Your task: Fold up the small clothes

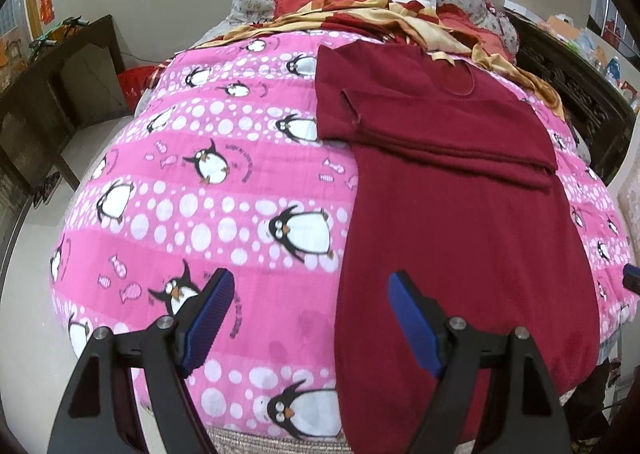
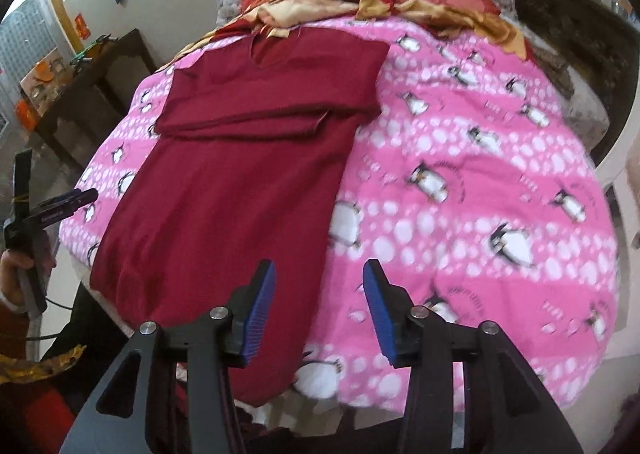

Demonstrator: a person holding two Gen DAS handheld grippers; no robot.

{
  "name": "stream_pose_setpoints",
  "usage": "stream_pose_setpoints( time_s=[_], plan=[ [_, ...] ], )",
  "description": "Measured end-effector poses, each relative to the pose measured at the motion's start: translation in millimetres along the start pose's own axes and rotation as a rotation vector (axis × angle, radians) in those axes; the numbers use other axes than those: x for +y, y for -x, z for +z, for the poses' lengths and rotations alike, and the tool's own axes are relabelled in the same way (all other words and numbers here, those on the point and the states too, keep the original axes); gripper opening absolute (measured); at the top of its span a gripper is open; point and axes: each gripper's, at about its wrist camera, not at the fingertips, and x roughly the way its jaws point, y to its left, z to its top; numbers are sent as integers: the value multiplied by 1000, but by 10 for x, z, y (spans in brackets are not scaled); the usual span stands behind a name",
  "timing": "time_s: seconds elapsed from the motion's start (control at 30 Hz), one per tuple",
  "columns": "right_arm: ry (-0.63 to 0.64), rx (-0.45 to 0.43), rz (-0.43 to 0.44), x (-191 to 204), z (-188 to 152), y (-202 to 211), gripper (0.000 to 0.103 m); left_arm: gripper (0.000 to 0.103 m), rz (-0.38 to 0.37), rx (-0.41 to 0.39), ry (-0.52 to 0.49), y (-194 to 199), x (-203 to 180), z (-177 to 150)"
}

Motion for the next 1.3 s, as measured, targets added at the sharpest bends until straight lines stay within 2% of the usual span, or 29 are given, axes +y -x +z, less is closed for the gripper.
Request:
stream_pose_setpoints(
  time_s=[0.33, 0.7, 0.97, 1.3],
  plan=[
    [-26, 22, 23, 51, -165, -128, 61, 83, -9, 45, 6, -49, 5, -204],
    [-80, 56, 44, -63, -284, -210, 61, 83, -111, 151, 45, -94, 85, -443],
    [-97, 88, 96, -62, -397, -274, 61, 83, -156, 216, 5, -112, -9, -606],
    [-120, 130, 162, -24, -464, -440, 61, 84, -145, 221, 3, -182, -80, -600]
  ],
)
